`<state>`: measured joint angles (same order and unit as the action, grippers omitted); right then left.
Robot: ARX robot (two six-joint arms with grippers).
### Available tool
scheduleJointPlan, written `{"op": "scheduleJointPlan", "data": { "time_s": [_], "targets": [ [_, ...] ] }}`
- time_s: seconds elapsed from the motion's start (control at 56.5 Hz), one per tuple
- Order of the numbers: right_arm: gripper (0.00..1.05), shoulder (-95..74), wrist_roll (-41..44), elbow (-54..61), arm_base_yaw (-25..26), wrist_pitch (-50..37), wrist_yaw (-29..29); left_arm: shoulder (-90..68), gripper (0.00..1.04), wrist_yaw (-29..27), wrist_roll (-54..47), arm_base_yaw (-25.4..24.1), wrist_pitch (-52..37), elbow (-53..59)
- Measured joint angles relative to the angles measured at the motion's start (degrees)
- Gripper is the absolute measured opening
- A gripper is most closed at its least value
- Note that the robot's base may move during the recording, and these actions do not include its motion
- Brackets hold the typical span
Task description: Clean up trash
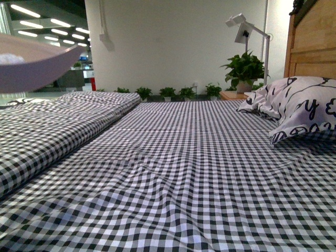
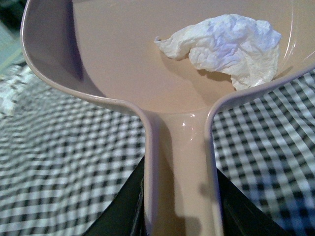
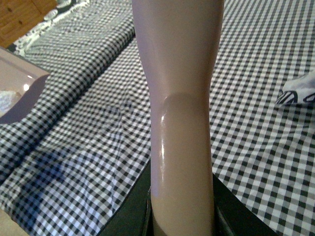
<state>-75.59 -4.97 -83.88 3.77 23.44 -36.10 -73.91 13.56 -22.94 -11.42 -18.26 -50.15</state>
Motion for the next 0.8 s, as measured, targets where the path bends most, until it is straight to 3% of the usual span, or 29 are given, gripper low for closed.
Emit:
{"op": "scheduleJointPlan", "data": {
  "time_s": [0.567, 0.797],
  "targets": [
    [0.19, 13.6, -9.07, -1.42, 4.7, -1.27, -4.04, 25.66, 0.27, -5.49, 5.64, 9.79, 3.23, 9.4],
    [0.19, 18.05, -11.41, 0.52, 6.71, -1.95, -5.57, 31.63, 0.27, -7.65, 6.27, 11.5, 5.81, 11.13]
  ]
}}
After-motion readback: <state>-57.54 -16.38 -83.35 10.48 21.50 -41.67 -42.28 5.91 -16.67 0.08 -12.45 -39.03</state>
